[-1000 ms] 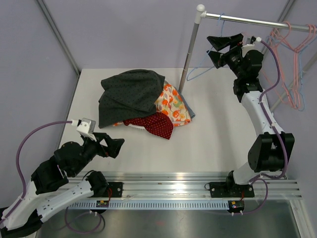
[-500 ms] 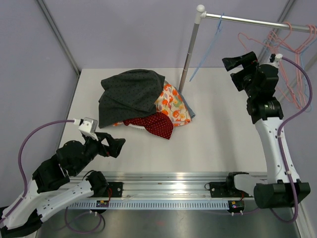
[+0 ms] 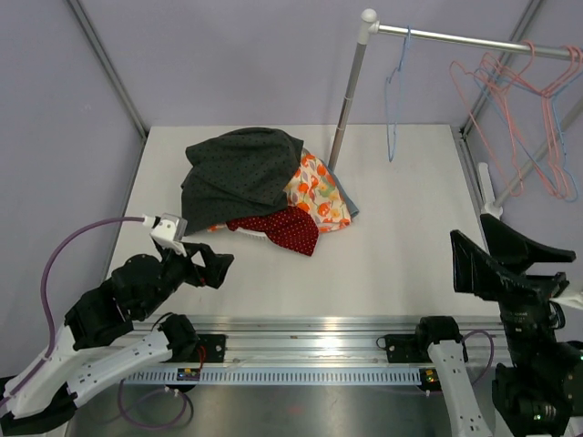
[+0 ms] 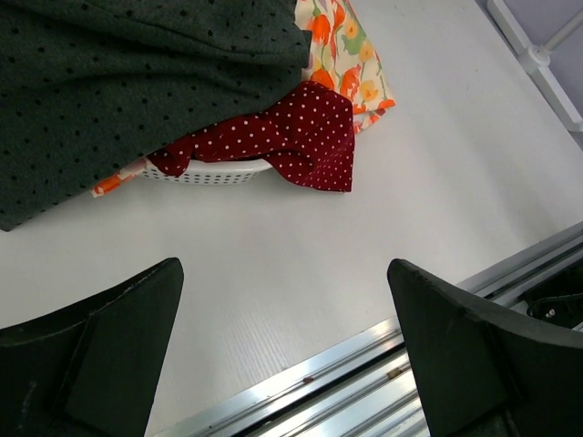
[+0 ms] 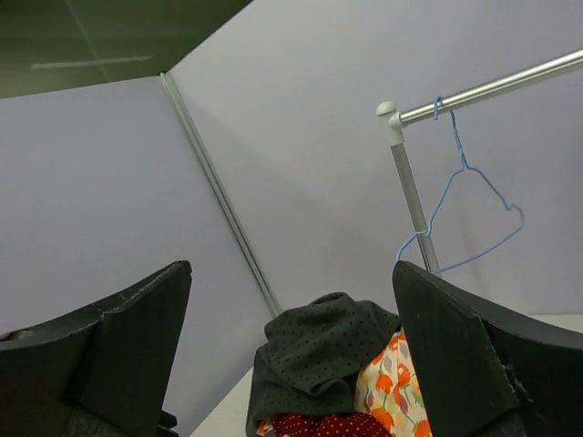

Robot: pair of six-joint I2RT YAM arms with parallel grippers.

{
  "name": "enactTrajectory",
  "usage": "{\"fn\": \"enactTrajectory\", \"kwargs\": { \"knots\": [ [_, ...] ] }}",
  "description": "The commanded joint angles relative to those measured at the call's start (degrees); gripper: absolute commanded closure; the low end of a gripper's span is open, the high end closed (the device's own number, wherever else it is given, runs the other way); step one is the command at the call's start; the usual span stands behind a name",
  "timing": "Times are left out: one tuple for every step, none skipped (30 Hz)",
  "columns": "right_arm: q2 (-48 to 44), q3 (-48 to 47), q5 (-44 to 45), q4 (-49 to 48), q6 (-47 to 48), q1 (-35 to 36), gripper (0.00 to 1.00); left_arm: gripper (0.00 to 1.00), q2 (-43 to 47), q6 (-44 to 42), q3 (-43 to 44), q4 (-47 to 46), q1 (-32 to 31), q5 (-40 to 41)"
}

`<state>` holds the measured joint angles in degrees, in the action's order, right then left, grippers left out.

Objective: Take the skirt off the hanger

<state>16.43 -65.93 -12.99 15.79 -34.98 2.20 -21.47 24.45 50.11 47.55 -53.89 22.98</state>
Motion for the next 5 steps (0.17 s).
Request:
{"fn": "enactTrajectory", "kwargs": {
  "knots": [
    [-3.3,3.2,1.3,6.5,3.4,0.3,0.01,0.01,-1.4,-0.3,0.4,-1.7,0.2,0.4],
    [-3.9,3.6,1.7,7.7,3.3,0.3,0.0,0.01,-1.4,-0.1,0.4,-1.6,0.2,0.9],
    [-4.2,3.5,2.4,9.2,3.1,0.2,0.0,0.01,-1.3,0.0,0.4,-1.4,0.2,1.3],
    [-4.7,3.5,2.5,11.8,2.9,0.2,0.0,0.01,-1.2,0.2,0.5,-1.2,0.3,1.7],
    [-5.2,3.8,2.9,12.9,2.6,0.3,0.0,0.01,-1.1,0.8,0.5,-1.1,0.2,3.2]
  ]
}}
